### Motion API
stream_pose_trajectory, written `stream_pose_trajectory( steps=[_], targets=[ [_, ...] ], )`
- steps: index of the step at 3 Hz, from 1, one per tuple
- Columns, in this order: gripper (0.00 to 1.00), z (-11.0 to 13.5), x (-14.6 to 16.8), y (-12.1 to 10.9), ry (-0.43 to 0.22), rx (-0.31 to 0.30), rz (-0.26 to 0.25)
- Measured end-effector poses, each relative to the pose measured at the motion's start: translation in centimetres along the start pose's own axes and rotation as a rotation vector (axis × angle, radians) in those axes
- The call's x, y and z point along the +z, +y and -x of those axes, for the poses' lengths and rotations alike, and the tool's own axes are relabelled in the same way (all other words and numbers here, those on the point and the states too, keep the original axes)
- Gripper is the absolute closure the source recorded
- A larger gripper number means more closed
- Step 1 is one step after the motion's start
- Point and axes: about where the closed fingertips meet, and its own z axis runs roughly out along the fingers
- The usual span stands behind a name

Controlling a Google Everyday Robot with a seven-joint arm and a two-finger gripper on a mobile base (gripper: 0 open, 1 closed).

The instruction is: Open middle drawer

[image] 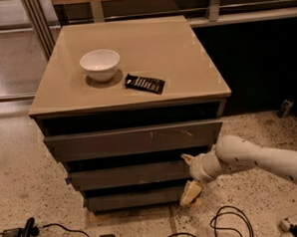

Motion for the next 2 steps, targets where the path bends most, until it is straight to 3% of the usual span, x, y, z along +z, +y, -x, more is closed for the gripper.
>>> stream_pose_trajectory(
  steps=[2],
  targets=[
    [0.00, 0.1, 1.3, -1.0, -0.002, -0.009, -0.005]
  ],
)
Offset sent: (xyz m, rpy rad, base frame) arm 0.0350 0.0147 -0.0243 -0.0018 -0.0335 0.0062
